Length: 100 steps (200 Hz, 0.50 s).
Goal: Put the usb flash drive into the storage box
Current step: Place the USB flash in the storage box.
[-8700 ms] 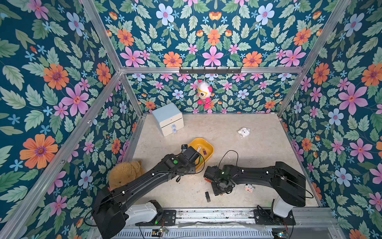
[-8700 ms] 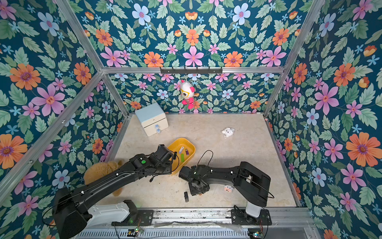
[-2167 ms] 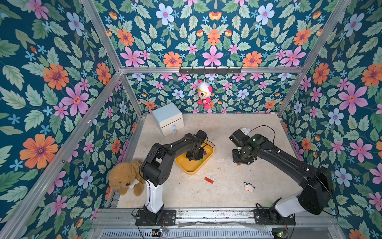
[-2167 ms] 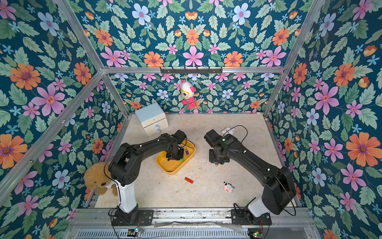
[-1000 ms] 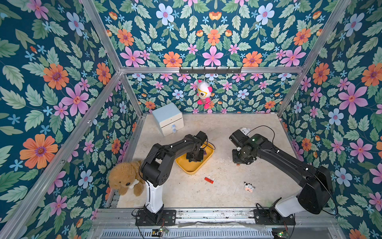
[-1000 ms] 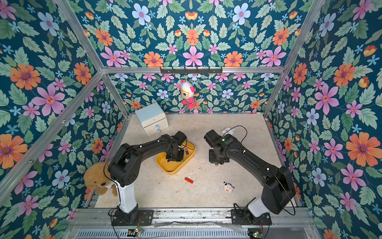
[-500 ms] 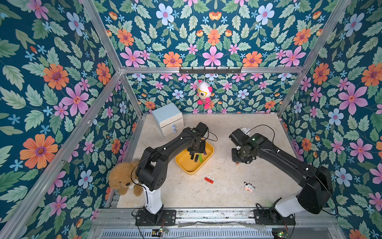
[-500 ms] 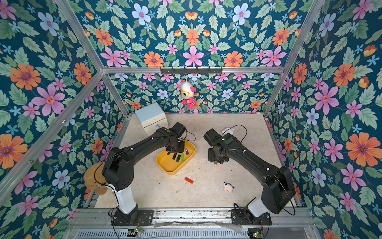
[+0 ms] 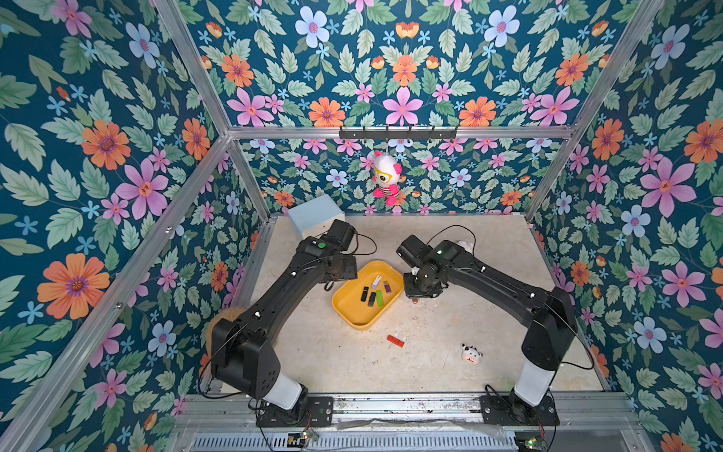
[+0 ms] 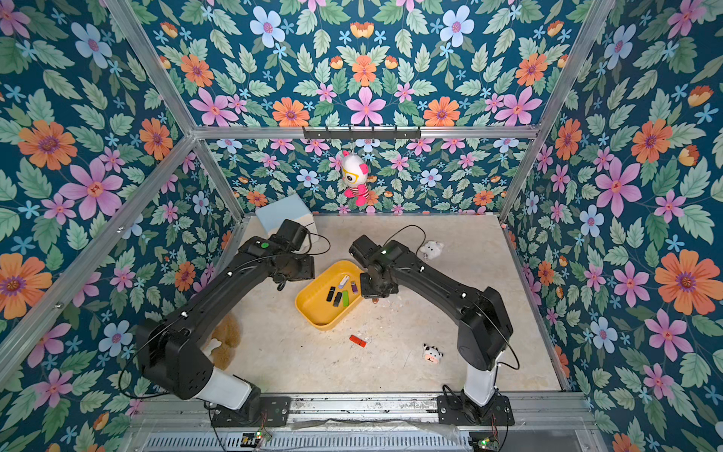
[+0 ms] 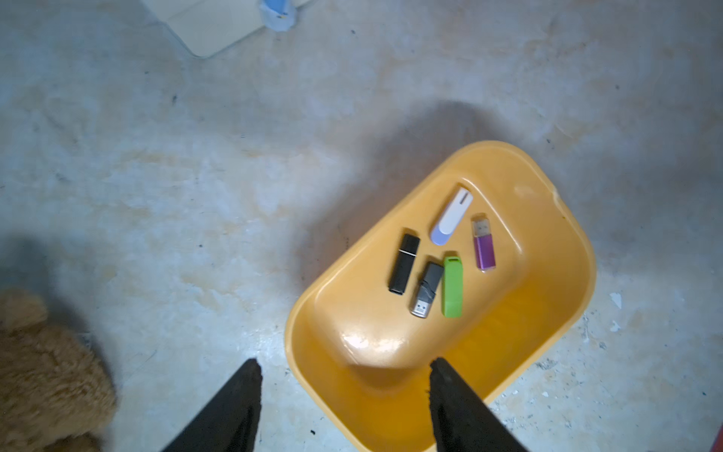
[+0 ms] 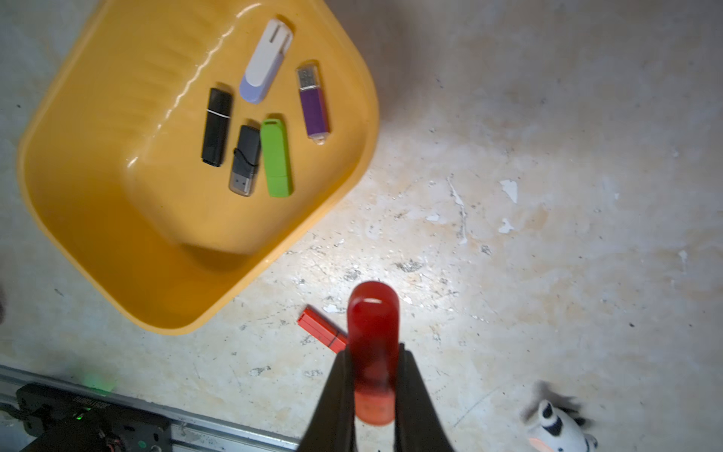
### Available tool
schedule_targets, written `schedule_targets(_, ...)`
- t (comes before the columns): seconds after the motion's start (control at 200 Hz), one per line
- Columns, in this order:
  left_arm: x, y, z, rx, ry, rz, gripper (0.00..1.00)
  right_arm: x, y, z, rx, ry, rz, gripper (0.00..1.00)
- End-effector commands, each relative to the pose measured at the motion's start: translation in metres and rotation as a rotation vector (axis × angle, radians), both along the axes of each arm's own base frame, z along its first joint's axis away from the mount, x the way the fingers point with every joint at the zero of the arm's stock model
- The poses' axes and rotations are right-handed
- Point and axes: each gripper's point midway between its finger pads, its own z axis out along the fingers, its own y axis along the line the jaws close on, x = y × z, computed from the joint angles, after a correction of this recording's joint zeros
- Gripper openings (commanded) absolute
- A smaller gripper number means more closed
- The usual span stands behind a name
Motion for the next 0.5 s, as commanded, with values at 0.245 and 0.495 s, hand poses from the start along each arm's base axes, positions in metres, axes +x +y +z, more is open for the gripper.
schedule_targets(0.245, -0.018, 0.066, -0.007, -0.034, 0.029, 0.16, 0.73, 0.002, 0.075, -0.011, 0.042, 0.072, 0.134, 0.0)
schedule_targets(0.495, -0.025, 0.087, -0.014, -0.063, 0.033, 0.216, 0.75, -0.007, 0.12, -0.031, 0.079, 0.133, 0.198, 0.0)
